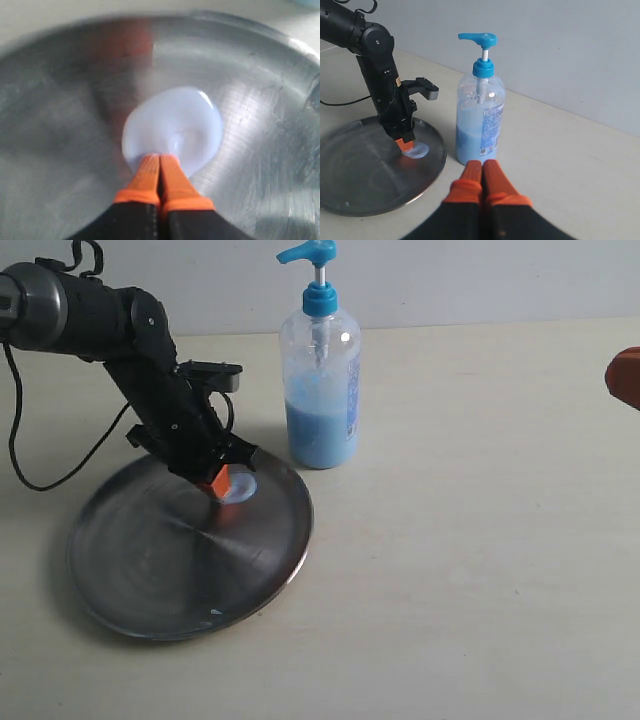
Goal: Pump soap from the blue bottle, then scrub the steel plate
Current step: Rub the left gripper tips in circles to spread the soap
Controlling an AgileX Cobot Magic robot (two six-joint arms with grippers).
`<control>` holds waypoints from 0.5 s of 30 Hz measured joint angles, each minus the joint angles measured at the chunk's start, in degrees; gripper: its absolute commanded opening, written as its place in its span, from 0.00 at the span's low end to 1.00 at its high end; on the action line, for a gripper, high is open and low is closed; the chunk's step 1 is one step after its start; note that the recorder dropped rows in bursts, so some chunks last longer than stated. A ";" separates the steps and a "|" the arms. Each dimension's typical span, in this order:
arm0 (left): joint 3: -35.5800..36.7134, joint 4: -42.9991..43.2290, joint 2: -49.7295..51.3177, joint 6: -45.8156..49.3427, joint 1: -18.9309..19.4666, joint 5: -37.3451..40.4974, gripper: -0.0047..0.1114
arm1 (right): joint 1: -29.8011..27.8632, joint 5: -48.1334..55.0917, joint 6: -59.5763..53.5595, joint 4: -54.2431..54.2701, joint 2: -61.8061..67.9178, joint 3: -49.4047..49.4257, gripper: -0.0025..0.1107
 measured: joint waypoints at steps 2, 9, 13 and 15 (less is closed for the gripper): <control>0.00 0.00 0.09 0.00 0.00 1.41 0.04 | 0.00 0.00 0.00 0.00 0.00 0.00 0.02; -0.03 -7.46 0.21 3.33 0.00 1.27 0.04 | 0.00 0.00 0.00 0.00 0.00 0.00 0.02; -0.03 -8.41 0.21 3.55 0.00 -0.68 0.04 | 0.00 0.00 0.00 0.00 0.00 0.00 0.02; -0.03 -9.07 0.43 3.82 0.00 -1.60 0.04 | 0.00 0.00 0.00 0.00 0.00 0.00 0.02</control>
